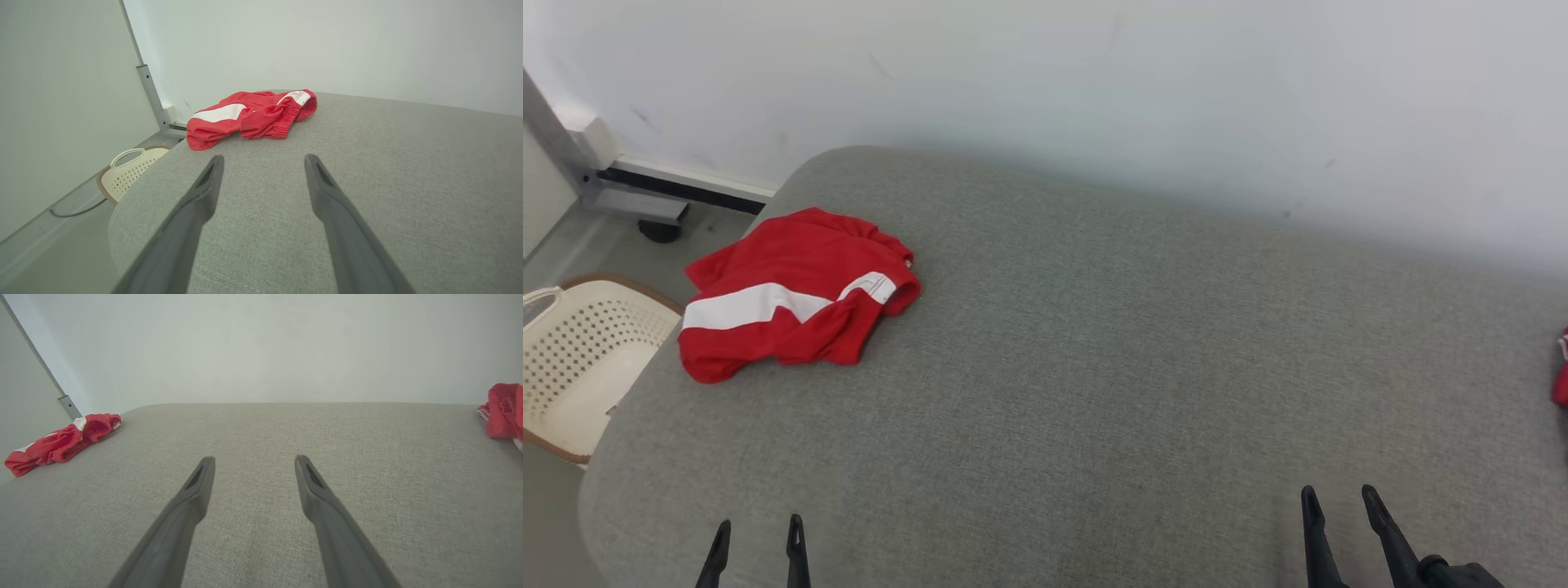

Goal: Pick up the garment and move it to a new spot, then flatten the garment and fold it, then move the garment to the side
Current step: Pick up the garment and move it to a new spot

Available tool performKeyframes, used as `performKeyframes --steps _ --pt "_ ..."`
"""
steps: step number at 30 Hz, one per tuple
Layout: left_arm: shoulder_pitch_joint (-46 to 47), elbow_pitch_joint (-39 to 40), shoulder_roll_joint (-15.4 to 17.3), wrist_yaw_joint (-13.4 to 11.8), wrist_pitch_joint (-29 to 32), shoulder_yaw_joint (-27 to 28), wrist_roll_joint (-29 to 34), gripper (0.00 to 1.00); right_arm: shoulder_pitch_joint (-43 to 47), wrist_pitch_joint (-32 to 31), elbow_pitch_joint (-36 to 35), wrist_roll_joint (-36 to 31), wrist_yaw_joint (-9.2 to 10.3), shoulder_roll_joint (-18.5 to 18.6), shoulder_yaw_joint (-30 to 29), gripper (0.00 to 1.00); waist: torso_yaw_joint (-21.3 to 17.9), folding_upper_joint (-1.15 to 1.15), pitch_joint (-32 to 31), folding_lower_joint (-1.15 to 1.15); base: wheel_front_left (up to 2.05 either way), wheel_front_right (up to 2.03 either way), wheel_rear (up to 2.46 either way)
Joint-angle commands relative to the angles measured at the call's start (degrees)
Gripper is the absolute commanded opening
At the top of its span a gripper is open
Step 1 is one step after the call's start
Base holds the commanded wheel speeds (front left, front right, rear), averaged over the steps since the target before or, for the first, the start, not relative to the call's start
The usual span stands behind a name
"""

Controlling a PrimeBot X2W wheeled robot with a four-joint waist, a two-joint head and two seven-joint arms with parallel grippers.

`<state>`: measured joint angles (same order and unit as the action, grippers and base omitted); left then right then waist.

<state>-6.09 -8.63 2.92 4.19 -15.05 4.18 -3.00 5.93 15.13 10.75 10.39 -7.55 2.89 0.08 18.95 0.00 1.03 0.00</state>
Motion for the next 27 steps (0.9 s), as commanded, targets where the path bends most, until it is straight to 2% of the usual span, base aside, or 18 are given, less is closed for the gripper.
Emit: performKeyframes --steps 1,14,27 --pt "-0.4 -0.1 -0.1 -0.1 -0.1 0.2 0.3 1.0 -0.2 0.0 0.2 -0.2 0.09 0.0 -0.1 1.0 2.0 0.0 0.4 0.0 0.0 0.0 0.0" --pt "-1.0 -0.2 -0.1 -1.1 -0.1 0.5 -0.6 1.0 -0.2 0.0 0.7 0.0 0.09 0.0 0.5 1.0 7.3 0.0 0.3 0.0 0.0 0.0 0.0" --pt "-1.5 0.2 -0.1 -1.7 -0.1 1.0 -1.8 1.0 -0.1 0.0 0.8 -0.1 0.09 0.0 1.3 1.0 7.7 0.0 -0.2 0.0 0.0 0.0 0.0"
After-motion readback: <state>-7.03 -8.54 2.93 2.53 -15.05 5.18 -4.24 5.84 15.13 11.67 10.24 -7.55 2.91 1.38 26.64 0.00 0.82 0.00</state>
